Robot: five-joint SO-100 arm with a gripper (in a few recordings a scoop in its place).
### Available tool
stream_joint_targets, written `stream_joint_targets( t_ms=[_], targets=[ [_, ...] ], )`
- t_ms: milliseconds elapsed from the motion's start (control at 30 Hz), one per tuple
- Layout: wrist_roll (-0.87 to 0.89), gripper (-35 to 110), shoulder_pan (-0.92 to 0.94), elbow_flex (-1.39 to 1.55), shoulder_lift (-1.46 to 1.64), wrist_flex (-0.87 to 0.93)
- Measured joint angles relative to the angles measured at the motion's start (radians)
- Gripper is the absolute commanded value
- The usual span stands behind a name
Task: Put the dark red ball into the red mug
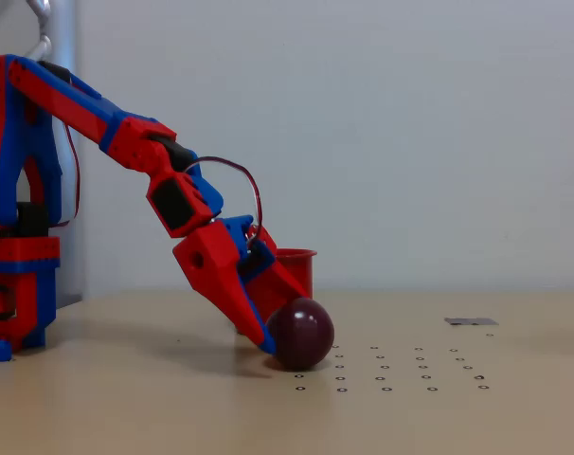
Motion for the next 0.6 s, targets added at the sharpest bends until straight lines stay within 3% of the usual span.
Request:
stream_joint_targets(
  t_ms=[600],
  targets=[
    [0.011,40,-0.015,-0.018,-0.026,0.058]
  ],
)
